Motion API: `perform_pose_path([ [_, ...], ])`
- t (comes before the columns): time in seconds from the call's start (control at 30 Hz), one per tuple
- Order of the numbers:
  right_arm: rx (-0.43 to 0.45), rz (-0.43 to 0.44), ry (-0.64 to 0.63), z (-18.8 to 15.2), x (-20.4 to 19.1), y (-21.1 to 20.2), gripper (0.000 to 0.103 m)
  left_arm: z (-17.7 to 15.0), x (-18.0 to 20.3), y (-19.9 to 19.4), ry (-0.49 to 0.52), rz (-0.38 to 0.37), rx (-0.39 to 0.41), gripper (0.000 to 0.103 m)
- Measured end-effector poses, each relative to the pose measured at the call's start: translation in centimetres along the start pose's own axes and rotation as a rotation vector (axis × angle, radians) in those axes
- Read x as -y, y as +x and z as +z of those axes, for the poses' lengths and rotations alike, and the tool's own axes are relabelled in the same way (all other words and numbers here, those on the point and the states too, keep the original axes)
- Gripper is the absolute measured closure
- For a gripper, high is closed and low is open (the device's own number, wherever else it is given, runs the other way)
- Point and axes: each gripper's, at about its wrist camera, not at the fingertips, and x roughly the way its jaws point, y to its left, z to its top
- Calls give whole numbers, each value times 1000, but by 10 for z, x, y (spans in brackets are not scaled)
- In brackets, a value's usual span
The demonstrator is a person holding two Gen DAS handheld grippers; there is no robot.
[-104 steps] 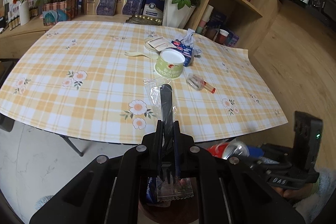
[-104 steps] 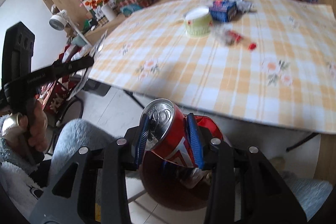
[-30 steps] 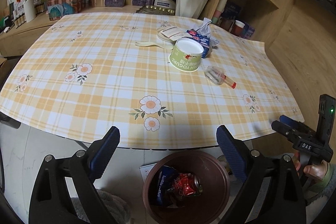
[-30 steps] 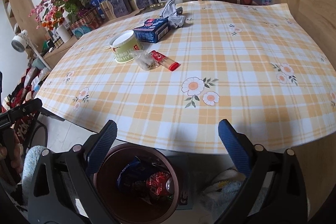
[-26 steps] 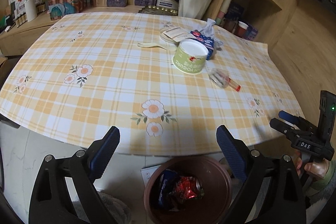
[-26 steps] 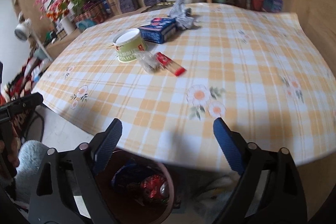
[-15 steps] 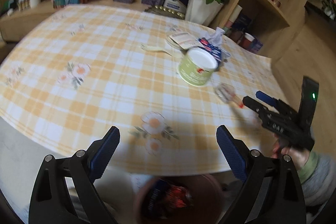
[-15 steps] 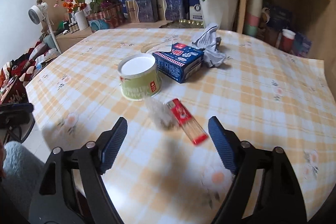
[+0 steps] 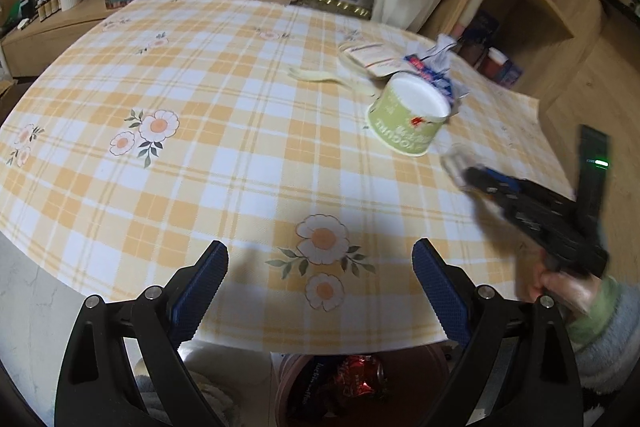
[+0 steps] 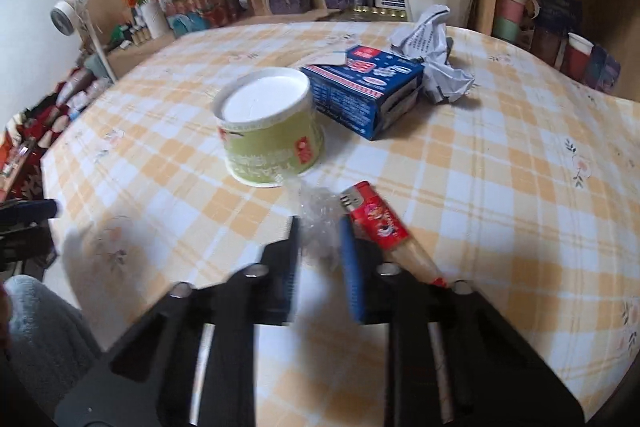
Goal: Collect trash
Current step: 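Grasp the clear plastic wrapper on the table with the right gripper, then grasp the green yogurt cup with the left gripper while the right gripper holds the plastic wrapper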
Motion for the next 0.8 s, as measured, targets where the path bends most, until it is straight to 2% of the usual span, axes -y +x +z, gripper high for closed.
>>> perform_pose_path([
  [0.1,38,18,22,0,1,-20,86,11,3,6,-16,-25,6,12],
  [0.27,79,12,141,-4,21,-46,86,42,29,22,38,-66,66,10],
  [0.4,82,-2,229,-13,39,-55,86,69,64,52,122,-103,57,10],
  [0.53,85,-16,235,-15,45,-65,86,88,95,85,229,-61,39,10],
  [0.67,109,-33,237,-16,49,-81,86,106,110,115,270,-3,10,10],
  [0.73,118,-38,247,-18,52,-88,86,112,113,126,270,-3,-15,10],
  [0.77,122,-40,253,-19,54,-90,86,114,114,132,271,-16,-33,14],
  [0.8,124,-44,259,-21,56,-94,86,114,114,134,278,-18,-46,29],
])
